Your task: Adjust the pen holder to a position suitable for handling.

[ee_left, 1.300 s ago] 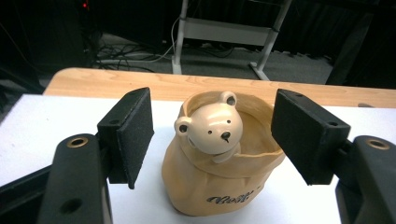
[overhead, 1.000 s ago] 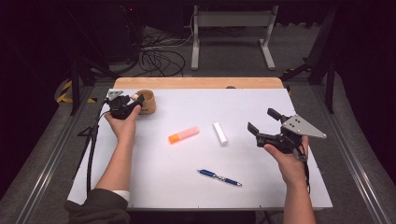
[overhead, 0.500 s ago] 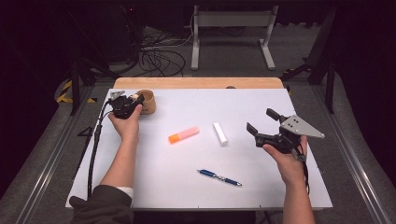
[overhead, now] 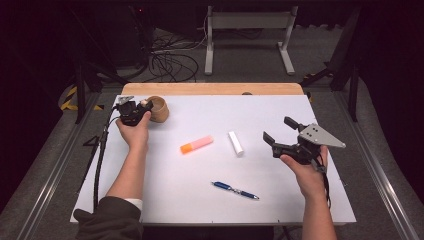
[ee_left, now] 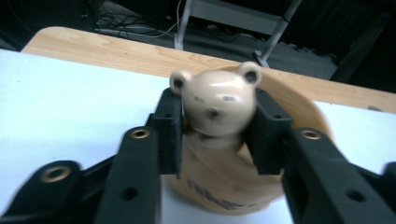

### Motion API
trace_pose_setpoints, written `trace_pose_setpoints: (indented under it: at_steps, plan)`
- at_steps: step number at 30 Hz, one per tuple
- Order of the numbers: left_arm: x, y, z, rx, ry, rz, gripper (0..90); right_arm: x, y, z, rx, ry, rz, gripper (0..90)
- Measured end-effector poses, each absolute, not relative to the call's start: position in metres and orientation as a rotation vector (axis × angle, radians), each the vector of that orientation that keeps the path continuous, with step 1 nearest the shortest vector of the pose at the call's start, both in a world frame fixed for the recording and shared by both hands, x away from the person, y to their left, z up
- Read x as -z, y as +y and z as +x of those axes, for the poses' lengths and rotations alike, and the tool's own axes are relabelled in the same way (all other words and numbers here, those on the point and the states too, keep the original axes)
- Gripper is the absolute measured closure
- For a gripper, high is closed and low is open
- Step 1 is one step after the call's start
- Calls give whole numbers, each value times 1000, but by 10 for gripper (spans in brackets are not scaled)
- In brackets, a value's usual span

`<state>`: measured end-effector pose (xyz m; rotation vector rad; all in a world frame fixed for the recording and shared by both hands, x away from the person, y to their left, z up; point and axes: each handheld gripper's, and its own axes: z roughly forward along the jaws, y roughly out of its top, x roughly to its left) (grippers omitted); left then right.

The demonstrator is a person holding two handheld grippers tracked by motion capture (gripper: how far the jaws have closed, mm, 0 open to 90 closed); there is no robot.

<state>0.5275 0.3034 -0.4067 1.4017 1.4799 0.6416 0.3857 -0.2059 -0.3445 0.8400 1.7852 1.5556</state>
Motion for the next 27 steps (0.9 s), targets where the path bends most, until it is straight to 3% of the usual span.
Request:
trace_pose_setpoints:
  at_steps: [18, 27]
  plan:
    - [397, 304, 518, -615, 1466, 1501, 623, 345, -204, 385, -1558, 1788, 836, 134]
    - [385, 303, 495, -564, 1412, 1570, 624, 346, -200, 386, -1558, 1797, 830, 135]
